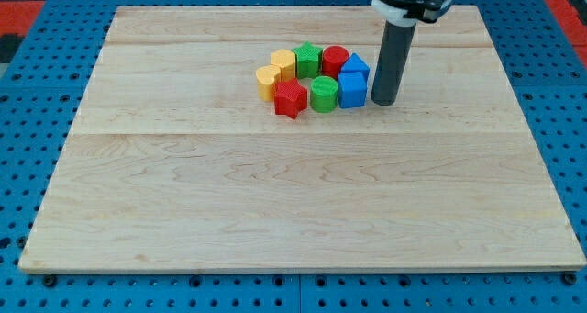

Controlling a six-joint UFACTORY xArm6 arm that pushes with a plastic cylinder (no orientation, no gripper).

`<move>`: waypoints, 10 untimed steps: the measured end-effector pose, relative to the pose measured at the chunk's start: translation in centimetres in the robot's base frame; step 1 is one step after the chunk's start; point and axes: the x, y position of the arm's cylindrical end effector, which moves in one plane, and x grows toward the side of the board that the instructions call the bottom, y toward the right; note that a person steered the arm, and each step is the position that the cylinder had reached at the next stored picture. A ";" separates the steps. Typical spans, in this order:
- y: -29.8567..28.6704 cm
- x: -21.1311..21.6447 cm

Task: Nudge the blue cube left a bit

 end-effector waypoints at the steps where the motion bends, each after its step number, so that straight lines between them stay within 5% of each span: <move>1: 0.0 -0.5; 5: 1.5 -1.9; 7: 3.5 1.1; 10: -3.1 1.3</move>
